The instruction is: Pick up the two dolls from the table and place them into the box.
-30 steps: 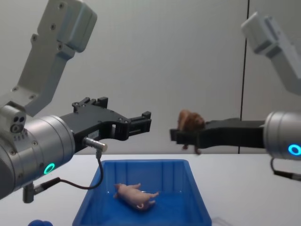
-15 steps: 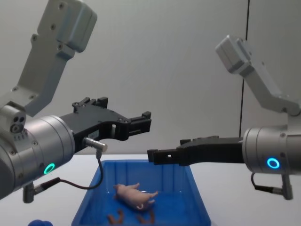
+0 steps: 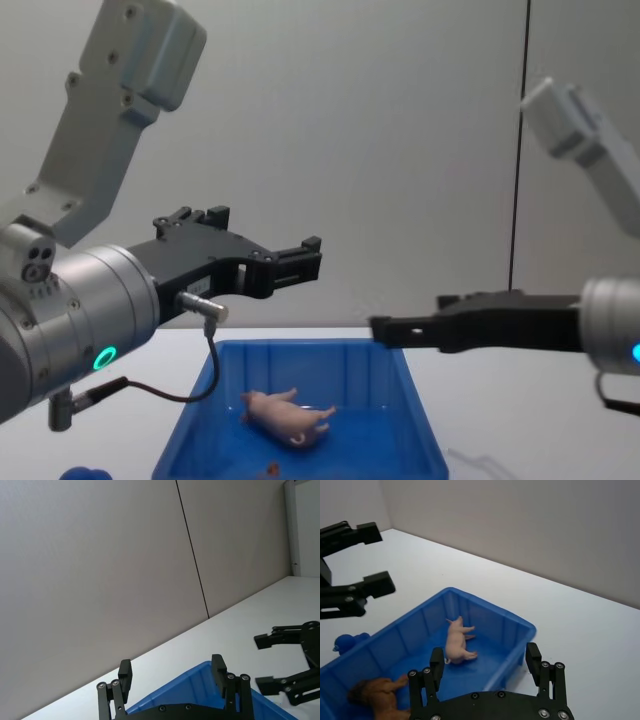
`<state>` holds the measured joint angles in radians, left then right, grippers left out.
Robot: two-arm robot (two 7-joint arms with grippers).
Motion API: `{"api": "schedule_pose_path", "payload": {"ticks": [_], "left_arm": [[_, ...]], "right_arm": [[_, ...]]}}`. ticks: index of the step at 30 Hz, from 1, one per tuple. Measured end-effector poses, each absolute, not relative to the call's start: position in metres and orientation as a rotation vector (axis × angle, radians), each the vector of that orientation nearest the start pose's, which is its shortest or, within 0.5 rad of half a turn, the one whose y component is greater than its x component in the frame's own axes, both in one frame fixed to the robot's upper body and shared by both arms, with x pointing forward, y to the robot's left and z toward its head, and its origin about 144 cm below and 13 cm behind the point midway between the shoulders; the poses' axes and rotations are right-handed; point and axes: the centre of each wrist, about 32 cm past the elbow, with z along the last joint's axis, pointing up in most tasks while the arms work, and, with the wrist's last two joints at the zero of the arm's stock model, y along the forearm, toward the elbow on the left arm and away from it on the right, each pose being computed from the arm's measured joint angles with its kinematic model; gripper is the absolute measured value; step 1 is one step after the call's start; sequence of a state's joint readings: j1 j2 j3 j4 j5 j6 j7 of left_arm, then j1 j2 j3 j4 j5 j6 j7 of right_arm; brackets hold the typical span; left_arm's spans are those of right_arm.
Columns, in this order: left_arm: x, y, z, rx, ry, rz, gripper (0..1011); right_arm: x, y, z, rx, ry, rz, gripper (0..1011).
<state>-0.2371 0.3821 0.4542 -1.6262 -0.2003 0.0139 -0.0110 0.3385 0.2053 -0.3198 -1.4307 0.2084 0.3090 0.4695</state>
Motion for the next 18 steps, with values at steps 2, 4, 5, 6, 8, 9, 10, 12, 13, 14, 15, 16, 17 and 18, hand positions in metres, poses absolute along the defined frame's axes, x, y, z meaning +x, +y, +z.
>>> {"api": "schedule_pose_path", "payload": {"ticks": [2,4,5,6,8,9,10,12,13,14,15,16,17,18], "left_arm": [[0.492,0.198,1.204,0.061,-0.268,1.124,1001],[0.492,0.198,1.204,0.061,-0.268,1.124,1001],[0.492,0.198,1.204,0.061,-0.268,1.124,1001],[0.492,0.198,1.204,0.061,-0.268,1.124,1001],[0.492,0.198,1.204,0.061,-0.268,1.124,1001],[0.492,0.198,1.204,0.061,-0.268,1.124,1001],[0.492,0.198,1.204,0.061,-0.268,1.124,1001],[0.492,0.198,1.204,0.062,-0.268,1.124,1001],[0.492,0.199,1.204,0.063,-0.268,1.124,1001],[0.491,0.199,1.204,0.066,-0.269,1.125,1001],[0.491,0.199,1.204,0.067,-0.27,1.126,1001],[0.49,0.2,1.205,0.07,-0.271,1.127,1001],[0.489,0.201,1.205,0.076,-0.273,1.132,1001],[0.488,0.202,1.205,0.08,-0.274,1.134,1001]], "right_arm": [[0.537,-0.205,1.202,-0.184,0.096,-0.851,1001],[0.534,-0.212,1.201,-0.185,0.097,-0.862,1001],[0.532,-0.216,1.2,-0.182,0.1,-0.871,1001],[0.531,-0.219,1.199,-0.182,0.1,-0.875,1001],[0.529,-0.223,1.199,-0.181,0.102,-0.882,1001],[0.527,-0.226,1.198,-0.18,0.102,-0.888,1001],[0.526,-0.228,1.198,-0.18,0.103,-0.891,1001],[0.524,-0.232,1.197,-0.179,0.105,-0.898,1001],[0.523,-0.234,1.197,-0.179,0.105,-0.901,1001],[0.523,-0.235,1.197,-0.178,0.105,-0.902,1001],[0.522,-0.237,1.196,-0.178,0.106,-0.906,1001],[0.521,-0.238,1.196,-0.178,0.106,-0.908,1001],[0.521,-0.239,1.196,-0.177,0.106,-0.91,1001],[0.52,-0.241,1.196,-0.177,0.107,-0.912,1001]]}}
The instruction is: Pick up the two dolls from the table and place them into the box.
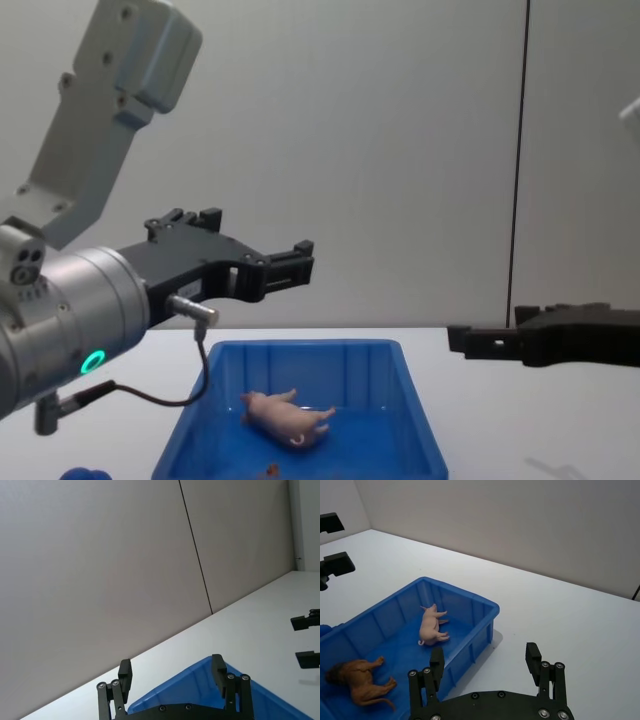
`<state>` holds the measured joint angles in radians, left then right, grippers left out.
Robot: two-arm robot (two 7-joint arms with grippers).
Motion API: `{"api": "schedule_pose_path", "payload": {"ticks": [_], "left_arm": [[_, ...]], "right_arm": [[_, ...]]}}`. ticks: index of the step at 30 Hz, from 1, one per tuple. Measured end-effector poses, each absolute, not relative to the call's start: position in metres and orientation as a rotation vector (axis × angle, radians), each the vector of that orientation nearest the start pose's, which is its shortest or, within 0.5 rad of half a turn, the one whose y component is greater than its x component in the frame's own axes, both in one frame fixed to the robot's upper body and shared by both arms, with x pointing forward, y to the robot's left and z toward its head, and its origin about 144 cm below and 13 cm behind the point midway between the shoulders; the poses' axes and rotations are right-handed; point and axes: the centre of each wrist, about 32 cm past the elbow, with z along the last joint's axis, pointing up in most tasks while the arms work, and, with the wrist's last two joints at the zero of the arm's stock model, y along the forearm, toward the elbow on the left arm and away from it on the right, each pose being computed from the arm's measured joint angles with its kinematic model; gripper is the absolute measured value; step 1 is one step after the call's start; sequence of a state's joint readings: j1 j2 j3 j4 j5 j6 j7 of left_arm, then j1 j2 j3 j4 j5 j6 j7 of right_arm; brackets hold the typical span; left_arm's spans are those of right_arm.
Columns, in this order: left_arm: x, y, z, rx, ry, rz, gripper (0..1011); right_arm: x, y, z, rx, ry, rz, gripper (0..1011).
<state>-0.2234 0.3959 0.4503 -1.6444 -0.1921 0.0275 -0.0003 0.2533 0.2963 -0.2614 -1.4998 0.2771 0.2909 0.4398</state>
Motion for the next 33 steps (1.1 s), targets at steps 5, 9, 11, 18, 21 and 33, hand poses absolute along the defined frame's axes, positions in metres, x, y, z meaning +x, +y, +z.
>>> {"api": "schedule_pose_path", "payload": {"ticks": [5,9,11,18,21,33], "left_arm": [[0.479,0.208,1.205,0.108,-0.274,1.164,1001],[0.469,0.214,1.202,0.132,-0.262,1.193,1001],[0.462,0.218,1.2,0.145,-0.247,1.218,1001],[0.444,0.23,1.19,0.18,-0.195,1.285,1001],[0.436,0.236,1.184,0.197,-0.168,1.316,1001],[0.417,0.253,1.16,0.256,-0.082,1.4,1001]], "right_arm": [[0.518,-0.245,1.195,-0.177,0.107,-0.92,1001],[0.517,-0.247,1.195,-0.177,0.108,-0.924,1001],[0.516,-0.248,1.195,-0.176,0.108,-0.925,1001],[0.515,-0.25,1.195,-0.176,0.109,-0.929,1001],[0.514,-0.251,1.195,-0.176,0.109,-0.93,1001],[0.514,-0.252,1.194,-0.176,0.109,-0.933,1001]]}}
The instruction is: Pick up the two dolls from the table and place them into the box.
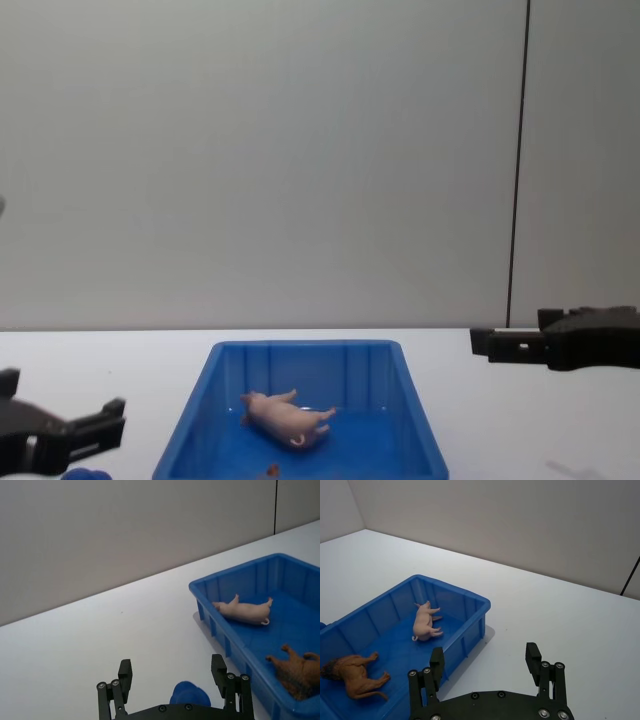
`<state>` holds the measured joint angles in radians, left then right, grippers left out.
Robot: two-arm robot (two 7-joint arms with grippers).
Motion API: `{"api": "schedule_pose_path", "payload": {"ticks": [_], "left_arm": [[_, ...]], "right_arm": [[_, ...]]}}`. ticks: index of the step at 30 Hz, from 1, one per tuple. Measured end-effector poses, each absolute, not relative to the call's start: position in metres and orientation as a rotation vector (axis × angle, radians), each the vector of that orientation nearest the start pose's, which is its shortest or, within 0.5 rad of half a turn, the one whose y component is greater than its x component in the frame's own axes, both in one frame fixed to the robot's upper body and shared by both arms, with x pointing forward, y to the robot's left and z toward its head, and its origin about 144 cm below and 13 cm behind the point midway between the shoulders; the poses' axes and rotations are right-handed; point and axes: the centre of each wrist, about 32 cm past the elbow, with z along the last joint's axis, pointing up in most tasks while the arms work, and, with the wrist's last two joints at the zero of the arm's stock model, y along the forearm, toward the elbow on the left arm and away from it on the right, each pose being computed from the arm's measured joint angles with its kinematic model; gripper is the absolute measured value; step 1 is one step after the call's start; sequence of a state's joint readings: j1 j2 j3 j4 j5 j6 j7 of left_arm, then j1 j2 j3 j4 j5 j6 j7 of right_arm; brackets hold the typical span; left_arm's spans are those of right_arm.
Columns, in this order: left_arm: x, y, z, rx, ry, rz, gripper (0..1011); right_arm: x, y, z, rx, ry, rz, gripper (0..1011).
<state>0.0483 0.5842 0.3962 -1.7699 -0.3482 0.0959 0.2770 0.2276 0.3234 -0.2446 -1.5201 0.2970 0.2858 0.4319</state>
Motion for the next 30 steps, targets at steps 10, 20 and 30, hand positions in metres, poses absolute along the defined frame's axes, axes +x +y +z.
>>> {"api": "schedule_pose_path", "payload": {"ticks": [10,20,30], "left_arm": [[0.418,0.263,1.139,0.281,-0.021,1.414,1001],[0.427,0.271,1.121,0.282,0.022,1.389,1001],[0.433,0.276,1.11,0.279,0.057,1.344,990]], "right_arm": [[0.513,-0.253,1.195,-0.176,0.109,-0.934,1001],[0.513,-0.253,1.194,-0.177,0.11,-0.934,1001],[0.513,-0.253,1.194,-0.177,0.11,-0.934,1001]]}}
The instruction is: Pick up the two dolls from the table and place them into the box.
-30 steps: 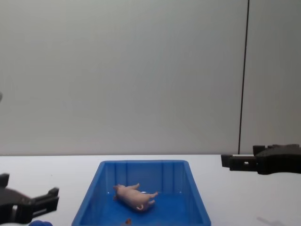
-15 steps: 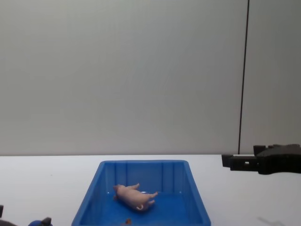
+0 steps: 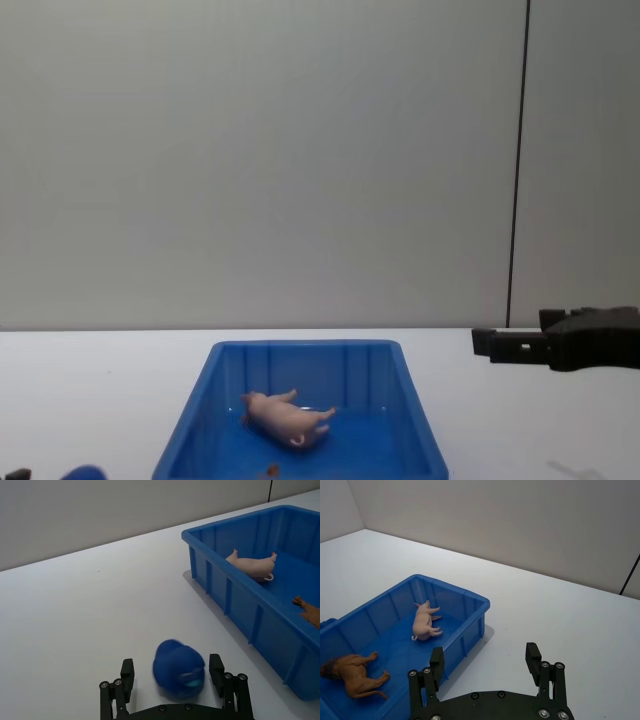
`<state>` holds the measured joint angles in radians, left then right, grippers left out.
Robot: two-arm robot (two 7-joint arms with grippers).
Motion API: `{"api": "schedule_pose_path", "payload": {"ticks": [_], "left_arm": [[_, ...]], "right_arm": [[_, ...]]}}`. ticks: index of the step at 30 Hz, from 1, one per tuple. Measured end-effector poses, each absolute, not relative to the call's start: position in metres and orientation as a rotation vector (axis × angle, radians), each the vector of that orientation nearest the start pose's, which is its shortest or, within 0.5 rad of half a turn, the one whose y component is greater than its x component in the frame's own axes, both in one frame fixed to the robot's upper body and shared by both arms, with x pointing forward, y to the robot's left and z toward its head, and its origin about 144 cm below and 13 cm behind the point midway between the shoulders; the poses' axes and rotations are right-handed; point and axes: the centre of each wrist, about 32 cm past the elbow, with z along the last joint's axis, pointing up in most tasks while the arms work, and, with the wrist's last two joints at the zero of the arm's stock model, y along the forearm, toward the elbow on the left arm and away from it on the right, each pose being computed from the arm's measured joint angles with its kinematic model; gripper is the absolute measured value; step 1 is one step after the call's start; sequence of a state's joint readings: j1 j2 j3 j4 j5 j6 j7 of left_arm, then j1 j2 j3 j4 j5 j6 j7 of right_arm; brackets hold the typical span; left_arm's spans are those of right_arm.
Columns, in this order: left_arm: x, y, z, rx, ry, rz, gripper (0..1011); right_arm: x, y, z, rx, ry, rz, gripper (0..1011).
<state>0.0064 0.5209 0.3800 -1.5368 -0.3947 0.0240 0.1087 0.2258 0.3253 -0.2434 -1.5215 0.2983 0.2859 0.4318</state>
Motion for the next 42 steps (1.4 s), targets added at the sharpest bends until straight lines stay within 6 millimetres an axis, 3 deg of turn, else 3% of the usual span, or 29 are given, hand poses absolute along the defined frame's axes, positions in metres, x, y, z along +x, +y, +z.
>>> {"api": "schedule_pose_path", "payload": {"ticks": [16,32,42], "left_arm": [[0.438,0.283,1.106,0.293,0.076,1.299,566],[0.448,0.277,1.141,0.241,-0.051,1.258,462],[0.463,0.253,1.168,0.188,-0.151,1.17,412]], "right_arm": [[0.513,-0.253,1.194,-0.177,0.11,-0.934,1001],[0.513,-0.253,1.194,-0.177,0.11,-0.934,1001],[0.513,-0.253,1.194,-0.177,0.11,-0.934,1001]]}}
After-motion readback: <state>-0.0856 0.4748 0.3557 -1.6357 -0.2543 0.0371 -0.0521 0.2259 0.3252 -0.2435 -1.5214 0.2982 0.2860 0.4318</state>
